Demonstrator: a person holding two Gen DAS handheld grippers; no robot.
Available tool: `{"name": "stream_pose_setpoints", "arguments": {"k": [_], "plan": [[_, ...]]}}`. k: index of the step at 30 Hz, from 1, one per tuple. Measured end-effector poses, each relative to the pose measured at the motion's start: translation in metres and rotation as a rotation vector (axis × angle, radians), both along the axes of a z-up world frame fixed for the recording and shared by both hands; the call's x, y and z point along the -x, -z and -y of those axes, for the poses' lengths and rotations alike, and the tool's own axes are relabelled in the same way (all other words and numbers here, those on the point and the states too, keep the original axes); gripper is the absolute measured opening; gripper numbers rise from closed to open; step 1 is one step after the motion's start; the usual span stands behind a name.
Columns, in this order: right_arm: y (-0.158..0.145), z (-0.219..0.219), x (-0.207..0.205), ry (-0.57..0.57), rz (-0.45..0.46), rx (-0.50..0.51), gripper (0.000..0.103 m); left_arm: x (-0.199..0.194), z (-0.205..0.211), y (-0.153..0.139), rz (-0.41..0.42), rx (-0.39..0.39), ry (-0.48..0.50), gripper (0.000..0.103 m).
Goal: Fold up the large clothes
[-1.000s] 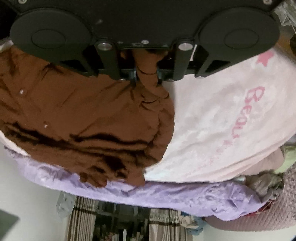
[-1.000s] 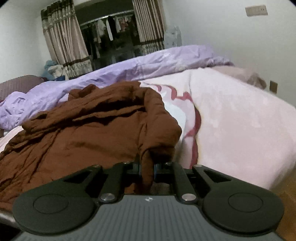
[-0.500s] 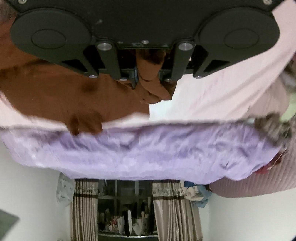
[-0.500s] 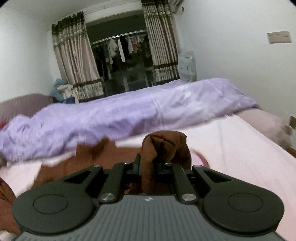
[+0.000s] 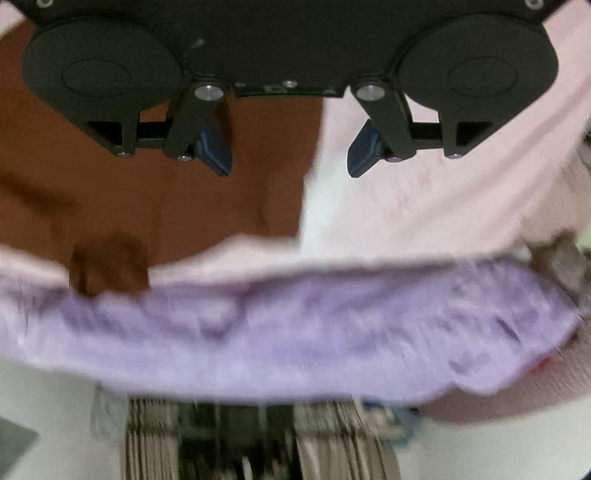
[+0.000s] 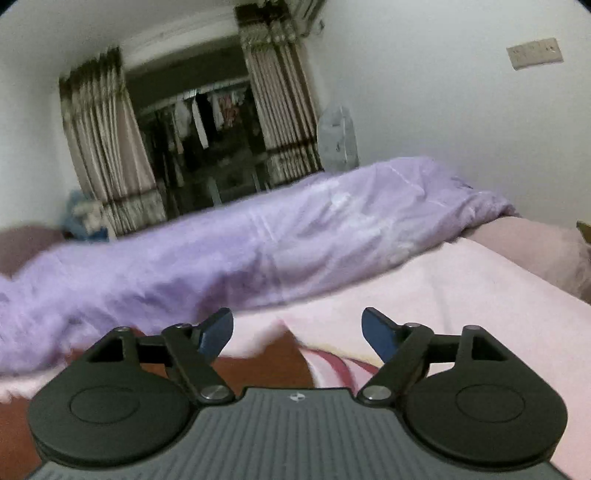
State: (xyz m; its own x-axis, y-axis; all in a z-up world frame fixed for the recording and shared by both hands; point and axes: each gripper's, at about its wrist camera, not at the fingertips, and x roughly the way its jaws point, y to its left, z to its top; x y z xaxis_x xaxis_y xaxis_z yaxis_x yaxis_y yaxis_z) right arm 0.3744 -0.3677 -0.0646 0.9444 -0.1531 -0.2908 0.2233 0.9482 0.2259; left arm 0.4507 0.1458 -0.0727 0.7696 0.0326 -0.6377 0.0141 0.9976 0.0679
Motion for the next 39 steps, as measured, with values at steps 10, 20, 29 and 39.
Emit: {"name": "stream_pose_setpoints", "arguments": {"k": [10,20,29,39], "plan": [[0.037,0.010,-0.035,-0.160,-0.169,-0.168,0.022,-0.010,0.010,0.021,0.009,0.027,0.093,0.012],[-0.031,-0.032,-0.021,-0.019,0.098,0.057,0.005,0.003,0.011,-0.054,0.341,0.025,0.001,0.008],[0.054,-0.046,-0.120,0.032,-0.343,0.142,0.006,-0.077,0.008,0.051,0.053,0.077,-0.047,0.018],[0.000,-0.025,-0.041,0.150,-0.256,0.190,0.070,-0.007,-0.030,-0.004,0.068,0.070,-0.115,0.103]]}}
